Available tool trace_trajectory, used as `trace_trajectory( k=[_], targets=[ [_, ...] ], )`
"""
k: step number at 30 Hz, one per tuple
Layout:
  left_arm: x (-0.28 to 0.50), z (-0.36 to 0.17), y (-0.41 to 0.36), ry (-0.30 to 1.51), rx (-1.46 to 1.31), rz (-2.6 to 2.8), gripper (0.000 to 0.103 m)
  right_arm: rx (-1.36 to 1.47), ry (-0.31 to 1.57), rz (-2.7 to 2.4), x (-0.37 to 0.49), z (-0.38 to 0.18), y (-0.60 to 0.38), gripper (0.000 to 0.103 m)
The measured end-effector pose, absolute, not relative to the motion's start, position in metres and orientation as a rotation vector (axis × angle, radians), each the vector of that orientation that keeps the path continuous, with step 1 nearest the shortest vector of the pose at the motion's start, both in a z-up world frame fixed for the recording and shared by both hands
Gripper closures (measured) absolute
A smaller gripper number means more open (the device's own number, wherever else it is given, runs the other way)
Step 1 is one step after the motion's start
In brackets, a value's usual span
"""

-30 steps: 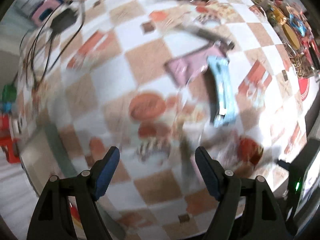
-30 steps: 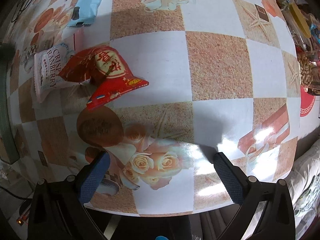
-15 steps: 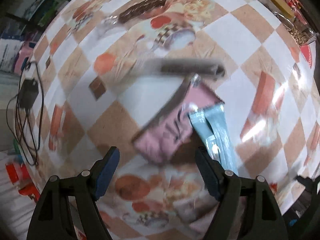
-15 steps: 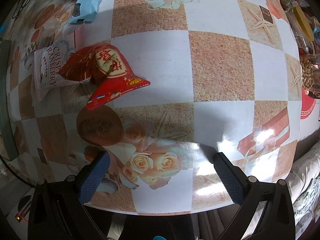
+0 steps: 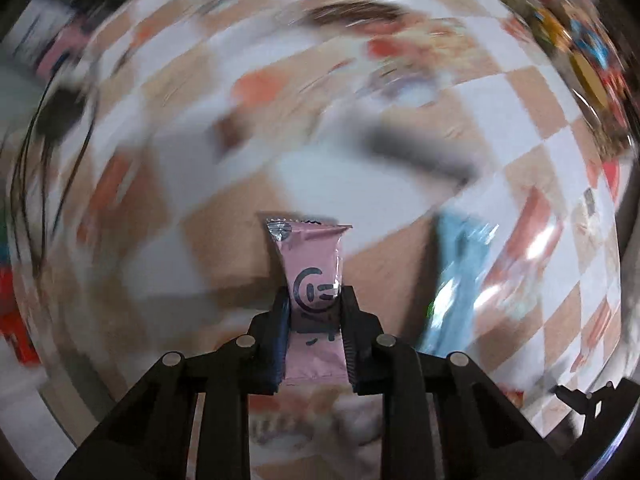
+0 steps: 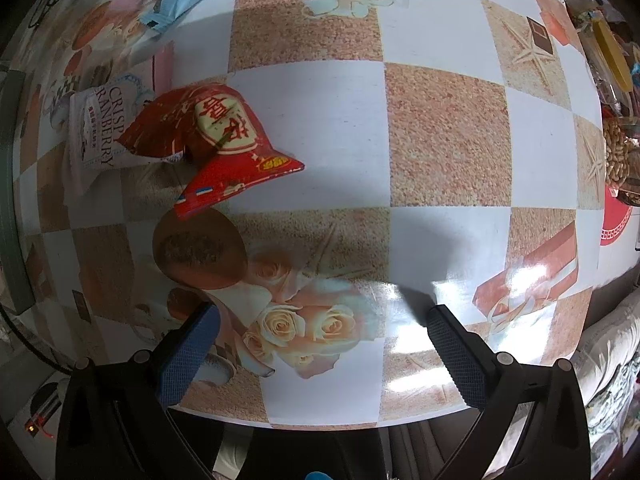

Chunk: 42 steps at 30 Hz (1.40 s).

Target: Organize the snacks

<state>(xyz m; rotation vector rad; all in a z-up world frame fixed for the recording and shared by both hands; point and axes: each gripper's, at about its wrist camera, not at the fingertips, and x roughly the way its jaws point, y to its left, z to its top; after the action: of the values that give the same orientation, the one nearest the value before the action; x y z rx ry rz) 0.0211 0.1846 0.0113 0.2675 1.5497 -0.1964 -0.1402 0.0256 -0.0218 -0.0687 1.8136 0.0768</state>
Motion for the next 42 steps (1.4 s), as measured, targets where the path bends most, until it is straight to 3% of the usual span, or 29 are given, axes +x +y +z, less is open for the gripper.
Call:
trace_trajectory(
  k=[9, 12, 13, 17, 22, 27, 42],
  targets=[
    [-0.082, 0.009, 0.282, 1.652, 0.060, -0.025, 0.076, -0.071, 1.824, 0.076, -0.137, -0.023, 0.024, 0.000],
    [-0.106, 0.008, 0.293, 1.654, 0.047, 0.004, 0.054, -0.074, 1.832, 0.076, -0.134, -0.024, 0.024, 0.000],
    [-0.108, 0.007, 0.296, 1.659, 0.037, 0.014, 0.041, -0.074, 1.833, 0.076, -0.133, -0.024, 0.024, 0.000],
    [-0.111, 0.005, 0.306, 1.655, -0.008, 0.036, 0.028, -0.075, 1.832, 0.075, -0.131, -0.025, 0.023, 0.000],
    [-0.109, -0.002, 0.307, 1.656, 0.002, 0.016, 0.019, -0.076, 1.842, 0.076, -0.129, -0.026, 0.024, 0.000],
    [-0.099, -0.020, 0.283, 1.701, 0.034, -0.007, 0.002, -0.077, 1.871, 0.075, -0.121, -0.029, 0.022, 0.000],
    [-0.102, -0.032, 0.264, 1.690, 0.041, -0.010, 0.000, -0.066, 1.872, 0.061, -0.120, -0.033, 0.021, 0.000]
  ],
)
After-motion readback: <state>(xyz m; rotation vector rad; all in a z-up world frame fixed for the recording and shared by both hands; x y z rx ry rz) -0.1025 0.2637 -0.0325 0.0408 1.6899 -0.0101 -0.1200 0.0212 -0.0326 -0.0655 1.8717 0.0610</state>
